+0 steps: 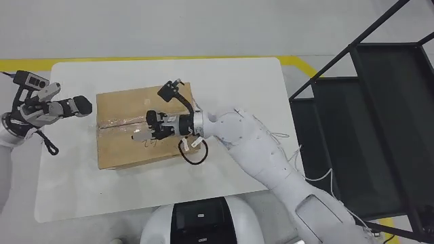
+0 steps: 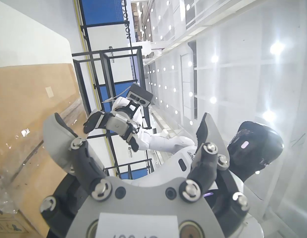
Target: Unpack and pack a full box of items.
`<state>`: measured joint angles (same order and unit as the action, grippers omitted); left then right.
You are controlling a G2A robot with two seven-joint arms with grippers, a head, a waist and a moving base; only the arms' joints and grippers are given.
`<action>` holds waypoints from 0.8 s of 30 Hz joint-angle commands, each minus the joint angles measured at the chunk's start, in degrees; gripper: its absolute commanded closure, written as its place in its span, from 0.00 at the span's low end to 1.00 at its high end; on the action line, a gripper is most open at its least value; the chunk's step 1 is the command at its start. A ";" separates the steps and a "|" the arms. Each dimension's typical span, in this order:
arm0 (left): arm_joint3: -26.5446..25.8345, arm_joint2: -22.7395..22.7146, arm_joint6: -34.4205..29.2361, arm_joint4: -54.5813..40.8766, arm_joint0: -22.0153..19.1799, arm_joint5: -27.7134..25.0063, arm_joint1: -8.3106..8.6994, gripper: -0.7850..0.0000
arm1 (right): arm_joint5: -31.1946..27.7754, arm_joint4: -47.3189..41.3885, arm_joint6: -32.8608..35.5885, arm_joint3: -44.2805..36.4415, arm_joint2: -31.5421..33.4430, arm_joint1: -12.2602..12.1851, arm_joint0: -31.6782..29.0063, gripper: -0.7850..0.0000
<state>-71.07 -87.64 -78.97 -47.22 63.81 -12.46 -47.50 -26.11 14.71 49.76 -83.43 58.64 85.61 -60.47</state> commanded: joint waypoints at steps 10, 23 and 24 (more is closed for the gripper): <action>-7.54 9.73 0.53 6.79 -1.77 4.25 -1.41 0.00 | -0.32 -7.68 6.41 -22.73 23.51 -5.68 -26.17 0.00; -8.70 21.87 12.09 15.52 -7.10 1.85 -4.59 0.00 | -7.76 -12.86 3.59 -18.30 26.20 -7.41 -30.22 0.00; -8.75 22.61 12.79 16.46 -7.44 1.95 -4.79 0.00 | -8.20 -13.11 3.36 -17.97 26.20 -7.52 -30.33 0.00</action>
<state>-79.74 -65.90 -67.01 -31.99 56.71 -10.59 -52.10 -33.89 1.84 53.33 -101.75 84.84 78.19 -90.69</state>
